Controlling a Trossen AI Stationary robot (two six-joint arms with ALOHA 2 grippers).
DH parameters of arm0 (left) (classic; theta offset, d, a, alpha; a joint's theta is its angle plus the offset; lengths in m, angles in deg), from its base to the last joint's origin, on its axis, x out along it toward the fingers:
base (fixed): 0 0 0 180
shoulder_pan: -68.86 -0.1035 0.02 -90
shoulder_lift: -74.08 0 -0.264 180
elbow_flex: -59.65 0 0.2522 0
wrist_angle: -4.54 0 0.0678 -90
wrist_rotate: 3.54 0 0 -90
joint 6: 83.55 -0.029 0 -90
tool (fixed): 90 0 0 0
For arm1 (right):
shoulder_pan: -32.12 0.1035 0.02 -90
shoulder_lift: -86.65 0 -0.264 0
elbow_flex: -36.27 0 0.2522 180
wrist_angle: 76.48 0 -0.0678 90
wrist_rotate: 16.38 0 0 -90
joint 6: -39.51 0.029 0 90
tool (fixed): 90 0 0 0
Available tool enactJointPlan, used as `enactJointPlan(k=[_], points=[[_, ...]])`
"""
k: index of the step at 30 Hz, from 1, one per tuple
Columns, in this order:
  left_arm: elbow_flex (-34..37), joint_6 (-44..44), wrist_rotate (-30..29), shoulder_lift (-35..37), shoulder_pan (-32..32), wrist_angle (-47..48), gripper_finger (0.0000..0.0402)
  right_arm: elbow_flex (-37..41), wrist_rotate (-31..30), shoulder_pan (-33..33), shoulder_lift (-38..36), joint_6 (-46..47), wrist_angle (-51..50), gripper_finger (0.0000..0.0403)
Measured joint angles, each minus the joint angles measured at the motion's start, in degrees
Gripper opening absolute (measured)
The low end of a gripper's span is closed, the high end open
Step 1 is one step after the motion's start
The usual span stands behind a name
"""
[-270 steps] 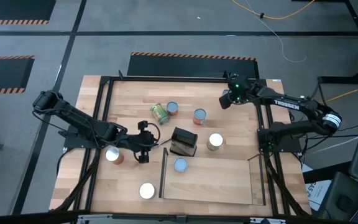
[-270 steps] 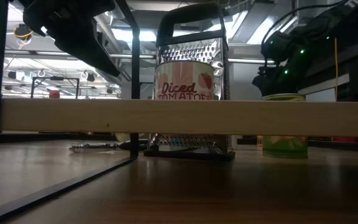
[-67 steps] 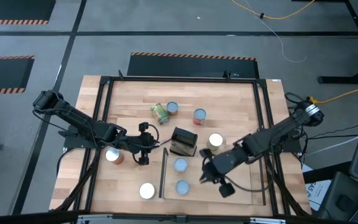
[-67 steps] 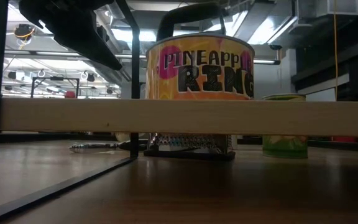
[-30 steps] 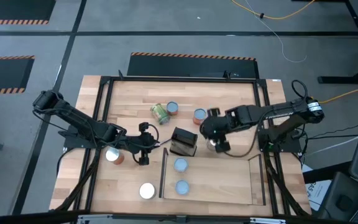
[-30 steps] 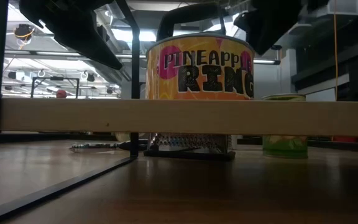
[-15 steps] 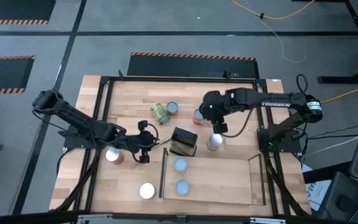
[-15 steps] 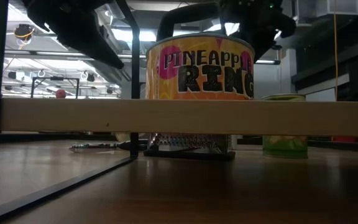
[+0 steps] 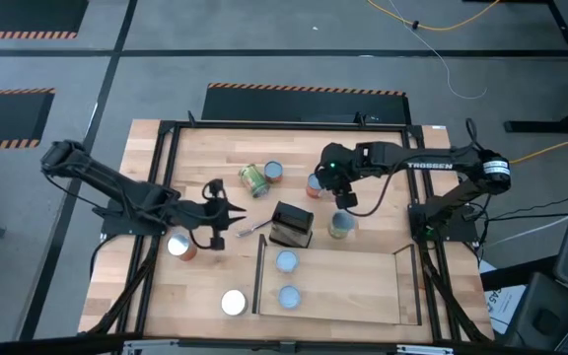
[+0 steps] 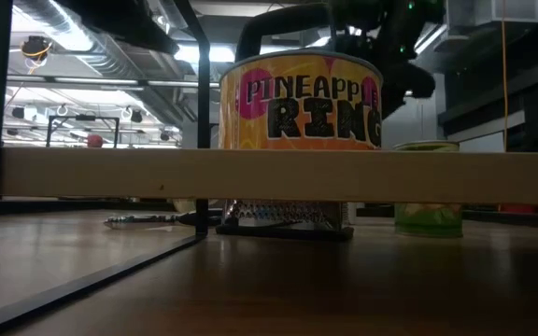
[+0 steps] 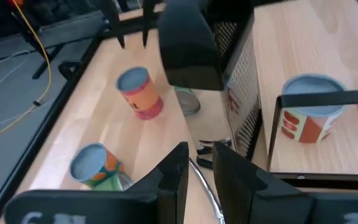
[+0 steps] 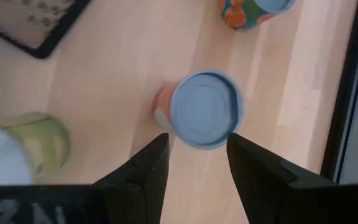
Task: Pick and place cans onto a shelf
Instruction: Put the canned mixed fruits on the shelf
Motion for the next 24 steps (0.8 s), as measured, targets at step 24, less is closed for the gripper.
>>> enactJointPlan(k=[24], points=[[0.02,0.12,0.01,2.12,0.00,1.13,0.0066,14.53,7.44,-4.38,0.00,-0.02,18.74,0.0153]])
